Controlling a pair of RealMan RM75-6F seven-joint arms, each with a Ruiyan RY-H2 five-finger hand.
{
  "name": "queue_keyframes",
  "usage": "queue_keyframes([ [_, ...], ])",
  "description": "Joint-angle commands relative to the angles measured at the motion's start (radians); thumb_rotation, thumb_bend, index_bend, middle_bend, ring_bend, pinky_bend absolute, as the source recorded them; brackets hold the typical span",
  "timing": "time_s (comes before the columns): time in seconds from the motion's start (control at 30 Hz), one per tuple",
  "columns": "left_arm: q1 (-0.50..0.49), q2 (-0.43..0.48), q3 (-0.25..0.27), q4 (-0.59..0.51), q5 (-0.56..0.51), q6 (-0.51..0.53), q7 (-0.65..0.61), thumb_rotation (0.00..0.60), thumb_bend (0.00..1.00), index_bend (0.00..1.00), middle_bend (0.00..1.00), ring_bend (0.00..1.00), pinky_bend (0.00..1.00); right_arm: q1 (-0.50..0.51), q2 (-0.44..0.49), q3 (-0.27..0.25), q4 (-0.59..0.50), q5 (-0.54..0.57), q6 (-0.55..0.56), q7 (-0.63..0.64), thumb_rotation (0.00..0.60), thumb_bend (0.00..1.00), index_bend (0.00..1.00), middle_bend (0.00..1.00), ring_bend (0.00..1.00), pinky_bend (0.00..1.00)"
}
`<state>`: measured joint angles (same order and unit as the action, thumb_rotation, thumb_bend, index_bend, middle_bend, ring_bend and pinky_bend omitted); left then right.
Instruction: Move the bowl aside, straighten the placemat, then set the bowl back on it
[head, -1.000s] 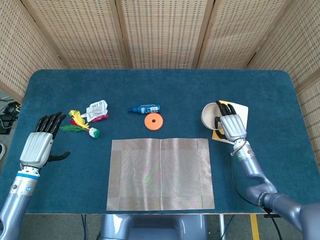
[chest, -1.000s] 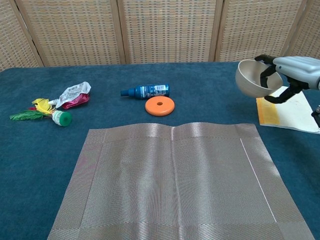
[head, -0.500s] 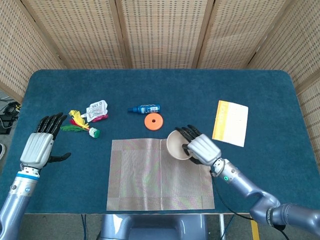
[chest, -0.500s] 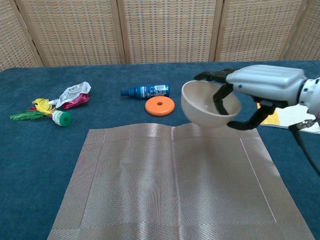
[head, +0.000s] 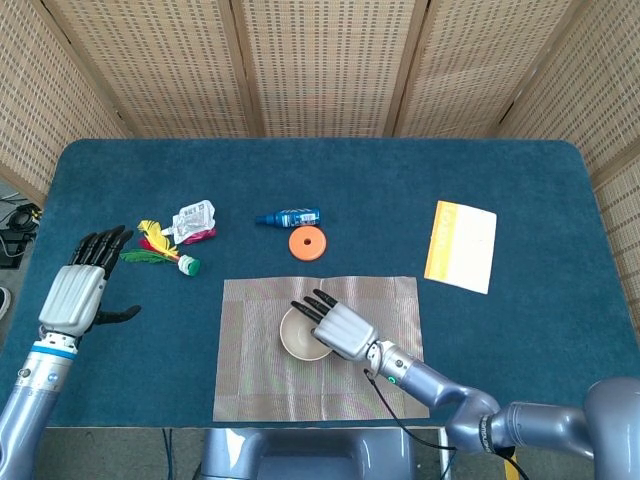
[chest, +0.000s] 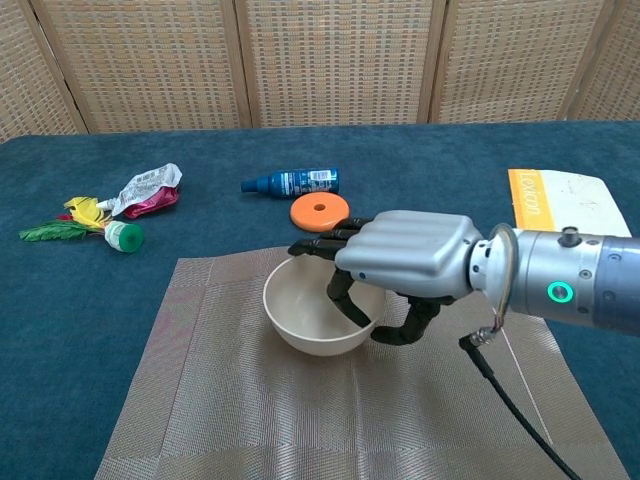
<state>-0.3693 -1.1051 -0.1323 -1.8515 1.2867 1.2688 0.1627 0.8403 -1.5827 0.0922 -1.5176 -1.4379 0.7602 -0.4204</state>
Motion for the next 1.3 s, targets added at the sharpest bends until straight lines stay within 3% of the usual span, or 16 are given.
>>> queue_keyframes([
  [0.03,-0.001,0.001,-0.002,0.002,-0.003,-0.004,-0.005,0.6,0.0,0.0,0.0,0.0,0.0,0.004,-0.011,-0.004,0.007,0.014,0.002,-0.021,0.6,0.58,0.75,0.0,0.0,0.0],
  [0.2,-0.003,0.003,-0.004,0.005,-0.006,-0.009,-0.011,0.6,0.0,0.0,0.0,0.0,0.0,0.007,-0.009,-0.015,0.007,0.026,0.0,-0.037,0.6,0.54,0.72,0.0,0.0,0.0],
  [0.23,-0.003,0.003,-0.005,0.005,-0.006,-0.01,-0.012,0.6,0.0,0.0,0.0,0.0,0.0,0.009,-0.006,-0.019,0.008,0.023,-0.002,-0.039,0.6,0.47,0.63,0.0,0.0,0.0],
  [0.33,-0.003,0.004,-0.005,0.004,-0.006,-0.01,-0.013,0.6,0.0,0.0,0.0,0.0,0.0,0.012,0.019,-0.038,-0.006,-0.005,-0.002,-0.034,0.6,0.08,0.18,0.0,0.0,0.0],
  [0.37,-0.003,0.004,-0.005,0.004,-0.007,-0.011,-0.014,0.6,0.0,0.0,0.0,0.0,0.0,0.011,0.025,-0.041,-0.012,-0.01,0.001,-0.03,0.6,0.01,0.06,0.0,0.0,0.0],
  [0.43,-0.005,0.004,-0.005,0.004,-0.008,-0.016,-0.013,0.6,0.0,0.0,0.0,0.0,0.0,0.001,0.06,-0.053,-0.055,-0.033,0.025,-0.017,0.6,0.0,0.0,0.0,0.0,0.0],
  [0.63,-0.004,0.005,-0.003,0.001,-0.003,-0.015,-0.013,0.6,0.0,0.0,0.0,0.0,0.0,-0.048,0.169,-0.081,-0.165,-0.087,0.124,-0.048,0.6,0.0,0.0,0.0,0.0,0.0],
  [0.87,0.025,0.013,0.018,-0.021,0.042,0.026,-0.018,0.6,0.0,0.0,0.0,0.0,0.0,-0.179,0.353,-0.117,-0.246,-0.141,0.339,-0.061,0.6,0.0,0.0,0.0,0.0,0.0],
  [1.07,0.096,0.015,0.071,-0.031,0.098,0.112,0.004,0.6,0.0,0.0,0.0,0.0,0.0,-0.355,0.407,-0.105,-0.108,-0.12,0.608,0.079,0.6,0.0,0.0,0.0,0.0,0.0],
  [1.3,0.167,0.015,0.122,-0.007,0.151,0.183,-0.002,0.6,0.0,0.0,0.0,0.0,0.0,-0.49,0.35,-0.101,0.064,-0.075,0.748,0.253,0.6,0.0,0.0,0.0,0.0,0.0],
])
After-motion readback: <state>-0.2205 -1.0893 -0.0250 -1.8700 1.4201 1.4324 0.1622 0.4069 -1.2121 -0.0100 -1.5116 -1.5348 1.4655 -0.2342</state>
